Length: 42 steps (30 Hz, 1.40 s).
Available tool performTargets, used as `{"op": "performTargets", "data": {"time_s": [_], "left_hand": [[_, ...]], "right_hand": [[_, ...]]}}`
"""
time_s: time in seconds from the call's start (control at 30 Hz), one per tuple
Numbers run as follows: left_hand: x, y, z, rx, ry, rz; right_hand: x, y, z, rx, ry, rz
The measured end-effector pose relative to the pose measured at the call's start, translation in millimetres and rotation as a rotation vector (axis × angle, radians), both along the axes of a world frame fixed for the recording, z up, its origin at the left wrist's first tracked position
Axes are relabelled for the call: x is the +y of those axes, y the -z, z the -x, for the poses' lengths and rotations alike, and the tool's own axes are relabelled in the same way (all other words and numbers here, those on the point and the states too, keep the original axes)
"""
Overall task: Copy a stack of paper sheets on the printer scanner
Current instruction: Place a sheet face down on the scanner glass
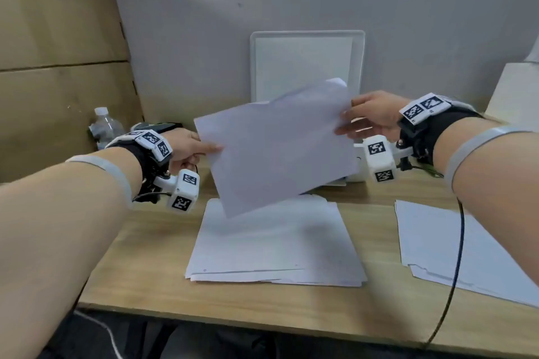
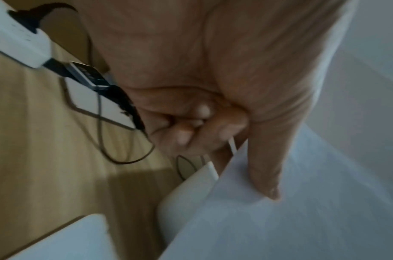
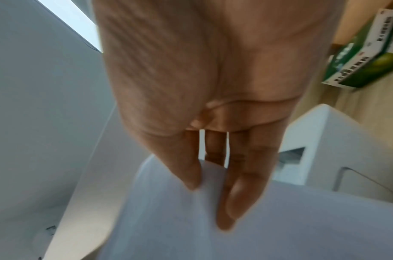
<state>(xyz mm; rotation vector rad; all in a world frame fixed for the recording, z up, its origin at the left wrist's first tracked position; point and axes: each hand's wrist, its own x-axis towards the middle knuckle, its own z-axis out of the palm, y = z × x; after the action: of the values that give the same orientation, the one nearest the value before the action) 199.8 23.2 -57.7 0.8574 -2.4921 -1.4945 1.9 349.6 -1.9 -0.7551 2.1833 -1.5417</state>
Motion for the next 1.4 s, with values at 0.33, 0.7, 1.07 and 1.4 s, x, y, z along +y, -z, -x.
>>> {"op": "performTargets", "data": {"time_s": [0.33, 0.7, 1.07, 1.4], "left_hand": [[28.3, -65.9, 59.2, 0.529, -0.098, -0.085], [13.1, -12.0, 164.2, 0.286, -0.027, -0.114], [-0.3, -7.6, 192.7, 0.378, 0.048, 0.150], [-10.3, -65.1, 211.4, 0.557, -0.181, -0.058]], "right_hand": [[2.5, -33.3, 19.3, -0.089, 0.173, 0.488], [-15.0, 31.1, 107.3, 0.355, 0.227, -0.391], [-25.1, 39.0, 143.2, 0.155, 0.264, -0.043], [-28.0, 12.5, 159.7, 0.123, 0.266, -0.105]]}}
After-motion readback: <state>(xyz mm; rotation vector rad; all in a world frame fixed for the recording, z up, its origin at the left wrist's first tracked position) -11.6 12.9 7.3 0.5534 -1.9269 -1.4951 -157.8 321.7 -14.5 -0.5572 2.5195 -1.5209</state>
